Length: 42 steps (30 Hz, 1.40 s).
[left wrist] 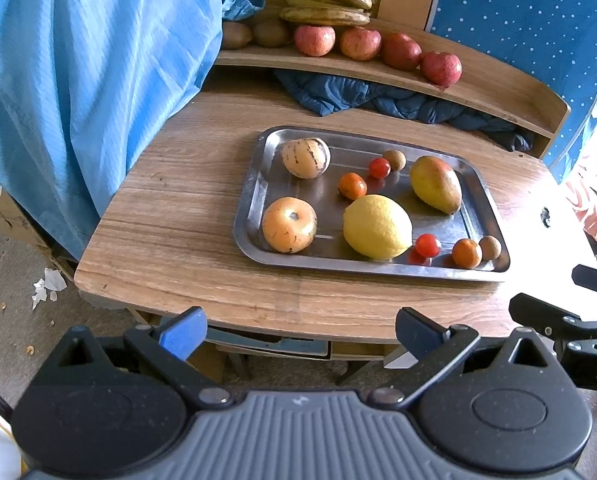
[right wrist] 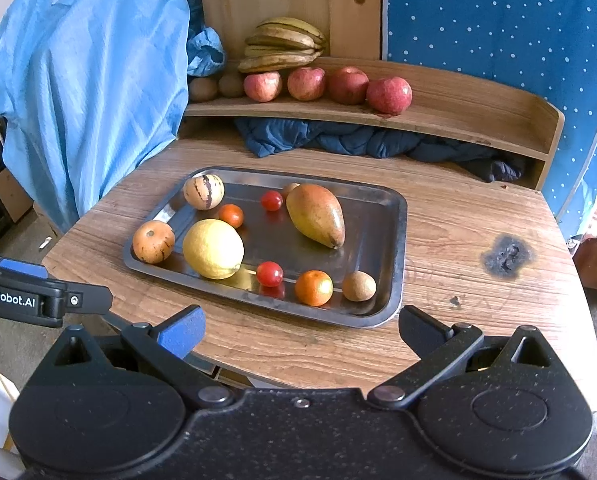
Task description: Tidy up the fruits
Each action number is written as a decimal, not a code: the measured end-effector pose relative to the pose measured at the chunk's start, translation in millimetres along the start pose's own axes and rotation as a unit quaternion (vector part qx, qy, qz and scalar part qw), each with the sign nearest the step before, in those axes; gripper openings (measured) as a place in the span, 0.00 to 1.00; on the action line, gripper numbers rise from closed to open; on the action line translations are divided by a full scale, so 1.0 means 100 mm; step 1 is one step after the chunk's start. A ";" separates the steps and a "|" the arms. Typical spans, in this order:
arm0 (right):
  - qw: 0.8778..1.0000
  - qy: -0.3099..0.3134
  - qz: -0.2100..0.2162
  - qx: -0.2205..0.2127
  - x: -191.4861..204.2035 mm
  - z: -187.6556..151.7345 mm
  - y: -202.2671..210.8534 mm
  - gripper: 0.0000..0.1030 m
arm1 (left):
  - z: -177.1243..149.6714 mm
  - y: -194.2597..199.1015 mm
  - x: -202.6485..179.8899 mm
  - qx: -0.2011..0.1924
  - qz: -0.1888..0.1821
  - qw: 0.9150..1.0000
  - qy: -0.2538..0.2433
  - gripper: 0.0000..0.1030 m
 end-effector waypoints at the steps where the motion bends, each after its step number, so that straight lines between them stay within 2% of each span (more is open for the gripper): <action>1: 1.000 0.000 0.000 0.000 0.00 0.00 0.00 0.99 | 0.00 0.00 0.00 0.000 0.000 1.000 -0.001 0.99; 30: 1.000 -0.001 -0.002 0.001 -0.01 0.00 -0.02 0.99 | -0.01 -0.02 -0.04 0.004 -0.003 1.000 0.009 0.99; 42: 1.000 0.005 0.006 0.002 -0.02 0.01 -0.05 0.99 | -0.03 0.00 0.01 0.006 0.007 1.000 0.019 0.99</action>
Point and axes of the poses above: each gripper's, at about its wrist camera, not at the fingertips, and y roughly against the way its jaws point, x to its left, z to its top, the point moved 5 cm from there along -y, roughly the way its jaws point, and after that the axes turned 1 degree about -y, right-handed, at the moved point
